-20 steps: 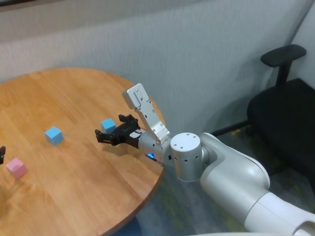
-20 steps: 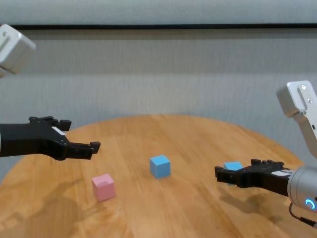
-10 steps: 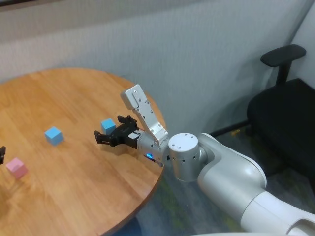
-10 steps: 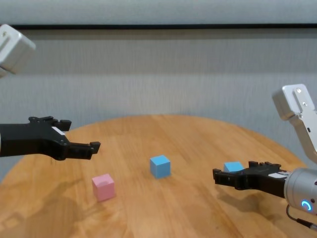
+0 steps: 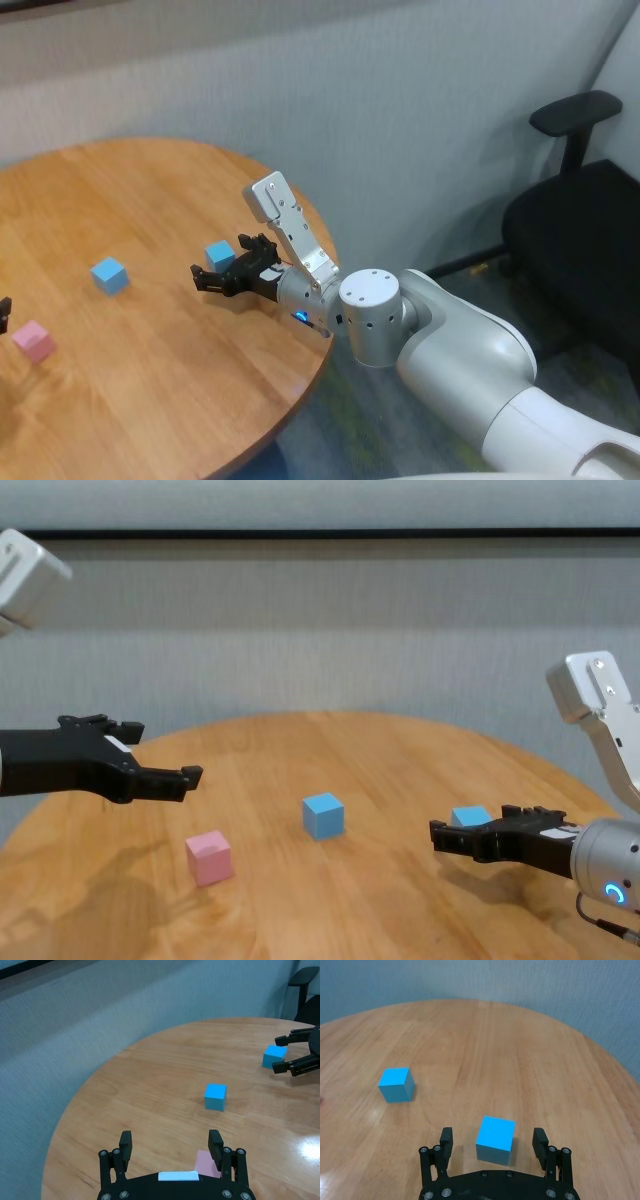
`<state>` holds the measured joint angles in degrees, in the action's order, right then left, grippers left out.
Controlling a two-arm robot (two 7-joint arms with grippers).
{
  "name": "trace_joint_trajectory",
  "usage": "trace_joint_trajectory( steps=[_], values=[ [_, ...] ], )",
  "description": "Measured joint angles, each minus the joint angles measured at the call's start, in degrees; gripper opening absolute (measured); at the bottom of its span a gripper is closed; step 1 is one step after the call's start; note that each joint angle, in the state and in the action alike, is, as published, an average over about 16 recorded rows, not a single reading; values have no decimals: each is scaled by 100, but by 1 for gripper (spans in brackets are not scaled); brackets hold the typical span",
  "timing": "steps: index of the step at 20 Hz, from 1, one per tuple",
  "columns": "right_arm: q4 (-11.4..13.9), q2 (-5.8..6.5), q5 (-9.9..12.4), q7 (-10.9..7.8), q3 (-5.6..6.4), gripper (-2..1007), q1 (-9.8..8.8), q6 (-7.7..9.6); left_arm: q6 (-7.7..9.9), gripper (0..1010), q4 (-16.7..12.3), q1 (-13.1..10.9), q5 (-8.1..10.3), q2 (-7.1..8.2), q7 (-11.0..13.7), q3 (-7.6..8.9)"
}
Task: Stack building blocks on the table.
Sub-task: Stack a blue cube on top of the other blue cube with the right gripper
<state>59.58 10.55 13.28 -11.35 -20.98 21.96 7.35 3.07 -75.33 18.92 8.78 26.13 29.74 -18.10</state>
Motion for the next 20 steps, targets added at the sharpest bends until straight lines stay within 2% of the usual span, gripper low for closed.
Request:
trace_joint_trajectory(
  steps=[14,20],
  values=[
    [-162,-128,-116,-96,156,1002,56,-34,0,1002,0,0,0,0,0,0],
    [-216,-174,-164,-136,214,953,71,-26,0,1002,0,0,0,0,0,0]
  ],
)
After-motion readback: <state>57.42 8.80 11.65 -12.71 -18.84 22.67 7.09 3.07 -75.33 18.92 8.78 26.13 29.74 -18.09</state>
